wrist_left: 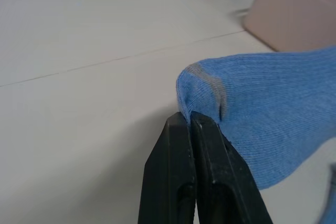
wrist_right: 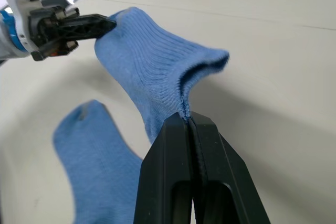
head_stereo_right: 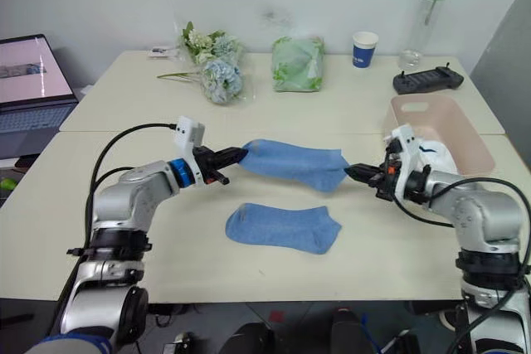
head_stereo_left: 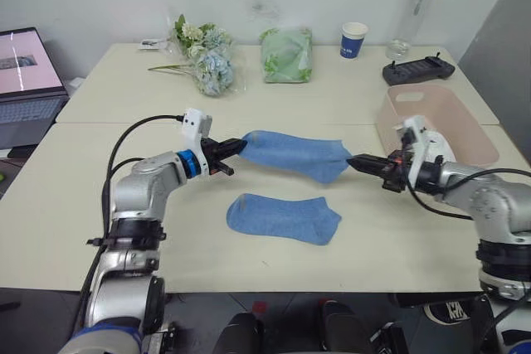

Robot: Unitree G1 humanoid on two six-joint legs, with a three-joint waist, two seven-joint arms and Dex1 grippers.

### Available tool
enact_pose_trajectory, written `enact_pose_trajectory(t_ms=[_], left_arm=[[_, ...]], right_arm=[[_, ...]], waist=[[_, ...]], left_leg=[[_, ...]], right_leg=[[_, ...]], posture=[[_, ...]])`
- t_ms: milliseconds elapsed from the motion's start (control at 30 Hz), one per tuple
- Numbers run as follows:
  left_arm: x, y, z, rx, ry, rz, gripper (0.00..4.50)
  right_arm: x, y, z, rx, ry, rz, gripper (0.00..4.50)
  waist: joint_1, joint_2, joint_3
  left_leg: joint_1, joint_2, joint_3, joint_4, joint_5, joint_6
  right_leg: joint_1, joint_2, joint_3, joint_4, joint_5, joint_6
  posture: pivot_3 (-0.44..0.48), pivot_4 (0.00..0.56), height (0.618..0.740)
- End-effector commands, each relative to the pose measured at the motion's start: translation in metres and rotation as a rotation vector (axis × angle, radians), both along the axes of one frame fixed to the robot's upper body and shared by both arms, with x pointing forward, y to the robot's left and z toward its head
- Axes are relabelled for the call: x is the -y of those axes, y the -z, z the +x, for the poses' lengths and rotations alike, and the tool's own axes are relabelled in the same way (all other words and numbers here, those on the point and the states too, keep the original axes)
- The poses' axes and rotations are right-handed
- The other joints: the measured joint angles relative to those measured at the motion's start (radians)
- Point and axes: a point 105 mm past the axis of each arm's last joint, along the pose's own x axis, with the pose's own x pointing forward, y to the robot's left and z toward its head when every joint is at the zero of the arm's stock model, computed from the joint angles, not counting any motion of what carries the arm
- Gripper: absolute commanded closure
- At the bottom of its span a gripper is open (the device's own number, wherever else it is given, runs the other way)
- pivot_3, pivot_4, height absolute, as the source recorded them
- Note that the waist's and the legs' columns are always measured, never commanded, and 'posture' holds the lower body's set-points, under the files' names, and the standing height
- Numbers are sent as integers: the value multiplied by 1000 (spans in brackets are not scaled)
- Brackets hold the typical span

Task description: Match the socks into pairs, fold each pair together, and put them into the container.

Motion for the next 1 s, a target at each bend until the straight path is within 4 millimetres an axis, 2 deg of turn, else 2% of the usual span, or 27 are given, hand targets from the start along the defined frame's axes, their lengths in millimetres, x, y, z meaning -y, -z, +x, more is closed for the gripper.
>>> enact_pose_trajectory(t_ms=[33,233,367,567,733,1000], left_arm=[[-1,-8,-36,3,8,16,4481],[11,3,-67,-46,13,38,4481],[12,24,-87,-109,-17,57,4481],[3,28,-91,-119,-42,95,4481],[-6,31,-96,-133,-44,115,4481],[-6,47,-96,-137,-38,163,4481]], right_arm=[[0,-3,-27,-12,-50,-3,4500],[-4,8,-42,-50,-45,0,4500],[-10,23,-48,-96,-55,-1,4500],[-7,27,-56,-125,-70,-10,4500],[-14,26,-75,-181,-157,33,4500],[-17,52,-63,-226,-81,-4,4500]], waist=[[0,0,0],[4,0,0],[2,0,0],[7,0,0],[5,0,0],[6,0,0]], left_leg=[[1,0,0,0,0,0],[2,0,1,1,0,1],[2,-1,2,-1,-1,1],[2,-1,2,0,0,1],[2,-1,2,-1,-1,1],[2,-1,2,-1,-1,1]], right_leg=[[1,0,0,0,0,0],[2,0,1,1,0,0],[2,1,1,-1,0,1],[3,1,0,0,0,0],[2,1,0,-1,0,0],[3,1,0,-1,0,0]], posture=[[0,150,740],[0,150,740],[0,150,740],[0,150,740],[0,150,740],[0,150,740]])
